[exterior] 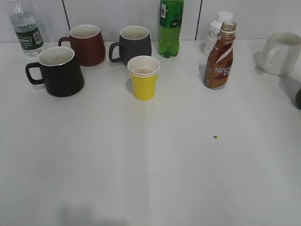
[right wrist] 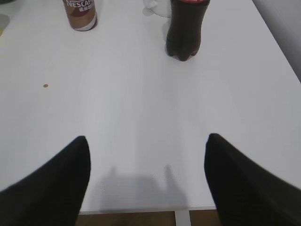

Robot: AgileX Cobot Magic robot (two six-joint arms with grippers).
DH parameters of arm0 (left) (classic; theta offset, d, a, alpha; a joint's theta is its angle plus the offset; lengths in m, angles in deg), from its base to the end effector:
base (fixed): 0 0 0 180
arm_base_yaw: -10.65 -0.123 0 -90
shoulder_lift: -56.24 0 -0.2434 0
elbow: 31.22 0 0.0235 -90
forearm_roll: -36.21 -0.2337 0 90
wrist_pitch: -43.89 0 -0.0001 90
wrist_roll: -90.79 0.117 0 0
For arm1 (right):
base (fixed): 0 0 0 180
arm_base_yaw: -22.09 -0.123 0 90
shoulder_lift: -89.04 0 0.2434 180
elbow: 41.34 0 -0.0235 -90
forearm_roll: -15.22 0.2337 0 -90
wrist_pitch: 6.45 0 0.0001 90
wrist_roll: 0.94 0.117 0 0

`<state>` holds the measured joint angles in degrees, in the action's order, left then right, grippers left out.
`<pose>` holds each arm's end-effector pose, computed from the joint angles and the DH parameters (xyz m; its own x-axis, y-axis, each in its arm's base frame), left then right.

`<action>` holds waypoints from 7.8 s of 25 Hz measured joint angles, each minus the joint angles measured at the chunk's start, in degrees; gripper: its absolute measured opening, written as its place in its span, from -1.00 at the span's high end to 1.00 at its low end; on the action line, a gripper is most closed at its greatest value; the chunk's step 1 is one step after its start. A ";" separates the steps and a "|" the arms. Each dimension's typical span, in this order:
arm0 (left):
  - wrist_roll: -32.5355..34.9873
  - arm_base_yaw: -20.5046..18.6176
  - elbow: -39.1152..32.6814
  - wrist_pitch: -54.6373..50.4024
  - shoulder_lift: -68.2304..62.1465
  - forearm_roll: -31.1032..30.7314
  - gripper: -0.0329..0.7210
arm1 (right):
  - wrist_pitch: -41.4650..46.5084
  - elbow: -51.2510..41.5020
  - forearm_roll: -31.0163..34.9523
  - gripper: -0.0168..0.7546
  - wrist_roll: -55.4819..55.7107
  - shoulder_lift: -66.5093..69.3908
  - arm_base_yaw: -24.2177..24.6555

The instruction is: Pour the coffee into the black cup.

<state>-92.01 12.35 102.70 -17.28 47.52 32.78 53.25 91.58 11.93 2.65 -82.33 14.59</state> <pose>0.0420 0.0049 0.2626 -0.4366 -0.0070 -0.8996 -0.0262 0.9996 0.0049 0.0451 0.0001 0.2604 -0.4274 -0.0224 -0.9038 -0.0716 0.9974 0.0092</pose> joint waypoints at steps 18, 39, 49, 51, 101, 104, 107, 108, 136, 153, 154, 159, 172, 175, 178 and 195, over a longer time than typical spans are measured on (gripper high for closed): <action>0.00 0.00 0.00 0.00 0.00 0.00 0.28 | 0.00 0.00 0.00 -0.57 0.00 0.00 0.00; 0.00 0.00 1.06 2.72 -5.04 -0.12 -0.79 | 0.00 0.00 0.00 -0.57 0.00 0.00 0.00; 0.00 0.00 3.92 24.89 -22.38 -0.17 -0.70 | -0.02 0.00 0.00 -0.57 0.00 0.00 0.00; 0.00 0.00 3.92 31.30 -25.63 -0.17 -0.66 | -0.02 0.00 0.00 -0.57 0.00 0.00 0.00; 0.51 4.65 -5.69 112.69 -94.80 2.57 -0.50 | -0.02 0.00 0.00 -0.57 0.00 0.00 0.00; 0.51 4.65 -3.58 113.19 -97.71 2.64 -0.48 | -0.02 0.00 0.00 -0.57 0.00 0.00 0.00; 0.51 4.65 -1.45 113.45 -100.79 2.64 -0.48 | -0.02 0.00 0.00 -0.57 0.00 0.00 0.00; 0.51 4.65 -0.93 113.52 -101.74 2.89 -0.48 | -0.02 0.00 0.00 -0.57 0.00 0.00 0.00; 0.51 2.54 5.75 115.34 -108.54 4.86 -0.44 | -0.02 0.00 0.00 -0.57 0.00 0.00 0.00; 0.63 1.32 9.59 113.85 -111.79 0.14 -0.44 | -0.02 0.00 0.00 -0.57 0.00 0.00 0.00; 0.63 1.20 9.96 113.90 -111.93 -0.16 -0.44 | -0.02 0.00 0.00 -0.57 0.00 0.00 0.00; 0.63 0.38 11.46 113.85 -112.08 -1.35 -0.44 | -0.02 0.00 0.00 -0.57 0.00 0.00 0.00; 0.58 -5.42 19.87 115.97 -119.22 -17.58 -0.24 | 0.04 0.00 0.00 -0.57 0.00 0.00 0.00; 0.58 -5.42 24.04 116.12 -121.53 -21.50 -0.08 | -0.02 0.00 0.00 -0.57 0.00 0.00 0.00; -0.63 -5.36 25.94 116.12 -122.18 -24.85 0.40 | -0.02 0.00 0.00 -0.57 0.00 0.00 0.00; -7.75 -5.30 16.14 124.05 -115.85 -27.24 0.82 | -0.02 0.00 0.00 -0.57 0.00 0.00 0.00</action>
<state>-99.76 7.05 118.84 106.77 -68.33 5.55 53.23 91.58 11.93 2.65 -82.33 14.59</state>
